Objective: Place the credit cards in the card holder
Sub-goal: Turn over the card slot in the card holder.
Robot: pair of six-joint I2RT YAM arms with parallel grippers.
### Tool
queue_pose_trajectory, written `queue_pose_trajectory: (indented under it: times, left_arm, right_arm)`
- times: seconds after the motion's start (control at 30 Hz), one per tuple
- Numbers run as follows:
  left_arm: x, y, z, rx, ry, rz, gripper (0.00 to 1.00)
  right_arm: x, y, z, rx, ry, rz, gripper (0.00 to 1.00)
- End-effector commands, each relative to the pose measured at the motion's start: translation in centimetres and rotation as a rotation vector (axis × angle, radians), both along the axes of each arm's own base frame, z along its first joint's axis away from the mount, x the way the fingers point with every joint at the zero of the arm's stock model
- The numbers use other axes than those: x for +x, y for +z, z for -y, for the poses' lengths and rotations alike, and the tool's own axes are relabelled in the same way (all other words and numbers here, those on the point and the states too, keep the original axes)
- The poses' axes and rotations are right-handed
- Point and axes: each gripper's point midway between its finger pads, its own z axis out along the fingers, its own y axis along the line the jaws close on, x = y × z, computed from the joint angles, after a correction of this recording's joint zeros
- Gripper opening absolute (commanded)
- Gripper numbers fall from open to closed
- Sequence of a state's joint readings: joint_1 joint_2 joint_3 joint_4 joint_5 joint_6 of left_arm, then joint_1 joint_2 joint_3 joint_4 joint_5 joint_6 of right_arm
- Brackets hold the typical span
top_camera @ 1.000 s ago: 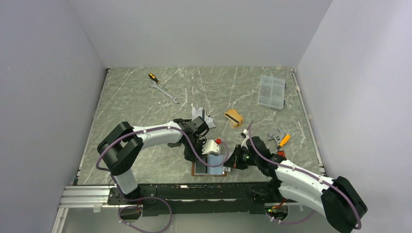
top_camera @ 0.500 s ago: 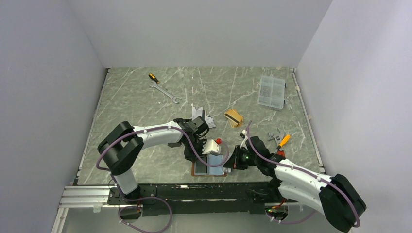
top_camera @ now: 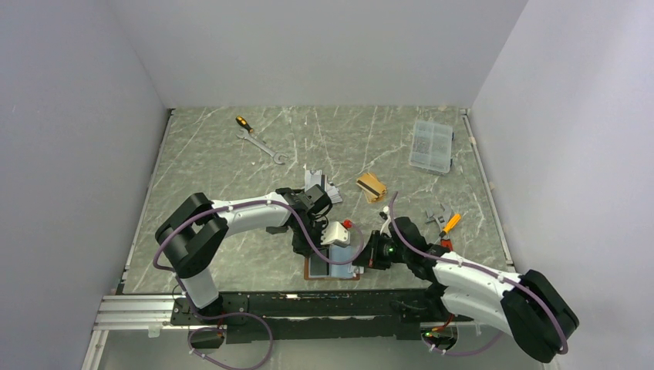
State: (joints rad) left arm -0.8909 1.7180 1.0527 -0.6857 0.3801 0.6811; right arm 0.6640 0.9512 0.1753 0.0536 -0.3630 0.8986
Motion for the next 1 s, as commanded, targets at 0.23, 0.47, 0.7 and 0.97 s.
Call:
queue_pose_trajectory:
  times: [0.23, 0.47, 0.7, 0.97]
  left_arm:
    - [-0.1, 0.5, 0.3, 0.0, -0.028, -0.001, 0.28]
    - [-0.2, 0.7, 0.3, -0.002, -0.032, -0.001, 0.27]
    - [-0.2, 0.8, 0.4, -0.004, -0.032, 0.001, 0.27]
    - [0.0, 1.1, 0.4, -0.002, -0.036, 0.008, 0.26]
  right_arm:
    - [0.4, -0.4, -1.3, 0.03, 0.025, -0.005, 0.0]
    - [0.0, -1.5, -0.9, 0.008, 0.018, -0.042, 0.0]
    - [-0.6, -2.6, 0.0, -0.04, 0.003, -0.088, 0.0]
    - [-0.7, -0.9, -2.5, 0.069, 0.131, -0.098, 0.0]
